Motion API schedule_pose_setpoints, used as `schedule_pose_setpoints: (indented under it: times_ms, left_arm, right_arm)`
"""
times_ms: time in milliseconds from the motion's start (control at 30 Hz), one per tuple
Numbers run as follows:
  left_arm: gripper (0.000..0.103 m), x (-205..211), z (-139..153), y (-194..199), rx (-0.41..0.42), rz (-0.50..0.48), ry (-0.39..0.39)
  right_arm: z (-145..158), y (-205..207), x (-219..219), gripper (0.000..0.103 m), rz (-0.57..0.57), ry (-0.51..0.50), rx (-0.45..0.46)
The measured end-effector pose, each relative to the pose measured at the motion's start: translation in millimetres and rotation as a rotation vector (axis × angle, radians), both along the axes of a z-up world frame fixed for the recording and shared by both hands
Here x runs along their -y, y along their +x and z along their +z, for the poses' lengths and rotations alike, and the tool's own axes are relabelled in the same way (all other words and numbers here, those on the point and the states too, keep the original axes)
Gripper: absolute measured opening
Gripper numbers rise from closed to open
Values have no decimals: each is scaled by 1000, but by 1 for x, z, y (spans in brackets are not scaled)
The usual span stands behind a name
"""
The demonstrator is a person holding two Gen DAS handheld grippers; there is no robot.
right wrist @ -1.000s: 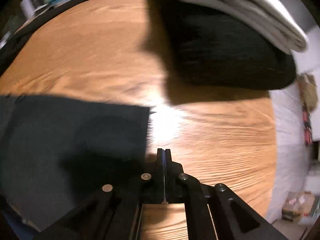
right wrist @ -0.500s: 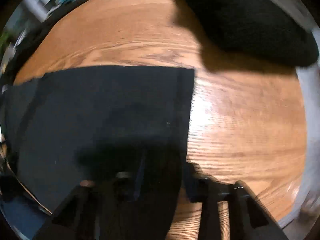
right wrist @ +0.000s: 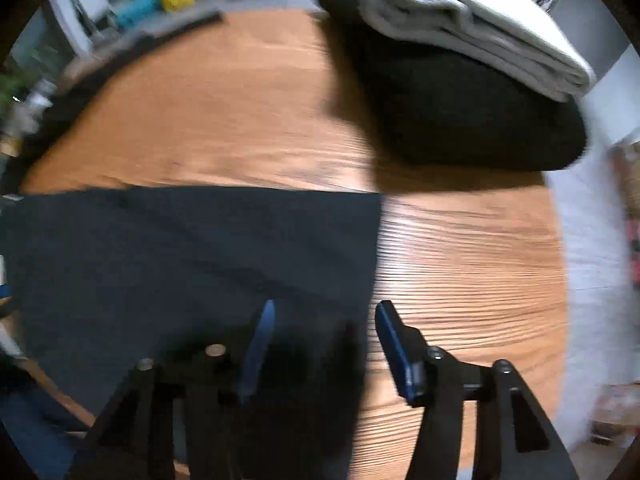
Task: Fold clothes
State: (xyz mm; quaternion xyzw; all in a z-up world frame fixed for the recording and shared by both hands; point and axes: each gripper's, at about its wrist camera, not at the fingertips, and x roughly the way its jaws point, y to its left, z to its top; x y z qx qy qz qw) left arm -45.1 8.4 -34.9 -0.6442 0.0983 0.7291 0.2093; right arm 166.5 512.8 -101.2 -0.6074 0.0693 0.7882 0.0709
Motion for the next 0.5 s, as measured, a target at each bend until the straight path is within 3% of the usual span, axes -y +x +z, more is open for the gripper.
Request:
schedule_pose_setpoints:
  times_ms: [67, 167, 300, 400, 500]
  left_arm:
    - [79, 31, 6, -24, -52, 100, -64]
    - [79, 74, 15, -59, -109, 236, -145]
    - [79, 89, 21, -97, -78, 294, -105]
    - [79, 82, 14, -114, -55, 342, -114]
    - [79, 66, 4, -124, -28, 344, -72]
  right_arm:
    - [5, -4, 22, 71, 44, -120, -34]
    - [3, -13, 53, 71, 113, -208, -87]
    - [-3, -18, 82, 70, 146, -268, -104]
    - [-5, -18, 81, 71, 169, -281, -118]
    - [-9, -20, 70, 71, 158, -291, -109]
